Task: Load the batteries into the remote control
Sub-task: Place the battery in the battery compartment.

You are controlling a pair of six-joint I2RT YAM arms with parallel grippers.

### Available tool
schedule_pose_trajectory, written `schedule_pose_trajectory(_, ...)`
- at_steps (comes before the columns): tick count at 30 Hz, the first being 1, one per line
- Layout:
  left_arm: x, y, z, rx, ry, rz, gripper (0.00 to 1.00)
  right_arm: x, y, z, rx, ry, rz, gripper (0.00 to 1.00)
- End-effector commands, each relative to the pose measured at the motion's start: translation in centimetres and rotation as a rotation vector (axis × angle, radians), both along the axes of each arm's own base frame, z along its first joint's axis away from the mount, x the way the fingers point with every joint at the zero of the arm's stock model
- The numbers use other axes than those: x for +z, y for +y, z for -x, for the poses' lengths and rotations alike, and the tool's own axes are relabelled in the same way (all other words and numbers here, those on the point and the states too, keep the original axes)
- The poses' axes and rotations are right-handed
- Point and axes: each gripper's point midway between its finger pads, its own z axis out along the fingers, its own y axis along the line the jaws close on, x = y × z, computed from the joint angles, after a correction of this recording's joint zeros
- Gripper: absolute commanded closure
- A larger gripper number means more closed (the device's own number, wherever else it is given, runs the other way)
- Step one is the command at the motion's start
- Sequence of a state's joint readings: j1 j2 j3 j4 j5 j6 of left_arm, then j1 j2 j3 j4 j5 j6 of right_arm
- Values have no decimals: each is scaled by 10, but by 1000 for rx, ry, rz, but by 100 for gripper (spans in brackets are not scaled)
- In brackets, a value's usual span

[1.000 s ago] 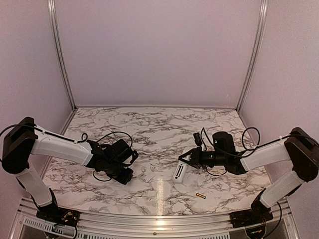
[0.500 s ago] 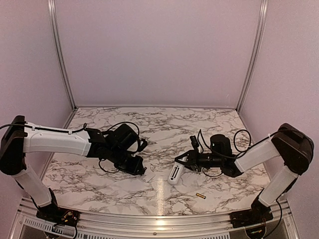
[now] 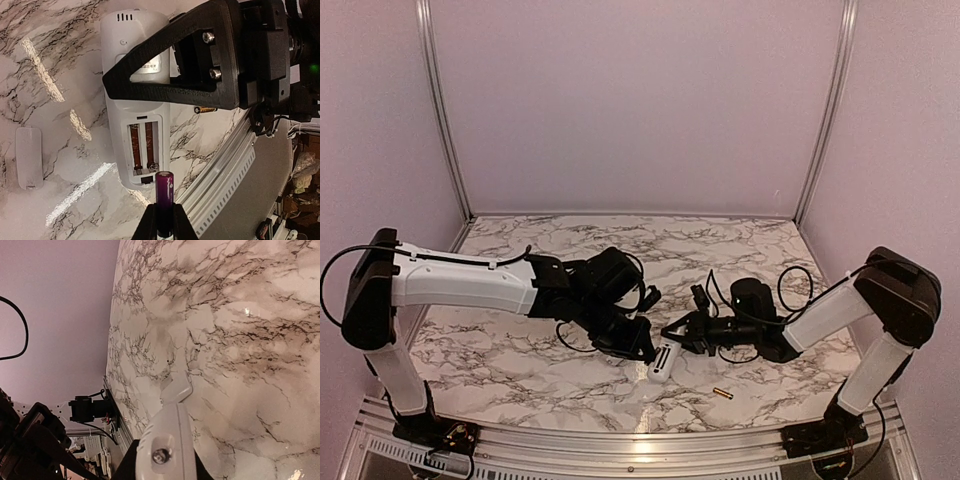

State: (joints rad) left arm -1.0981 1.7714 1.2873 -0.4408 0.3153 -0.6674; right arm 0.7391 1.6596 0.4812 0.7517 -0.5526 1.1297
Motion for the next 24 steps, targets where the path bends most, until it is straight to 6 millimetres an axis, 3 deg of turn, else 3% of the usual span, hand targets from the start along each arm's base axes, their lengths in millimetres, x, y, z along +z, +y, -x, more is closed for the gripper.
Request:
schedule_pose_trajectory(1,-15,-2,8,-6,50,-53,100,13,9,-8,-30,-19,-31,100)
schedule_pose_trajectory(9,-33,1,8,-1,56,-125,100,13,11,-5,-28,5,-53,100)
schedule_pose_trajectory(24,-41,1,-3,67,58,-168,100,16,14,-3,-26,5,-61,100)
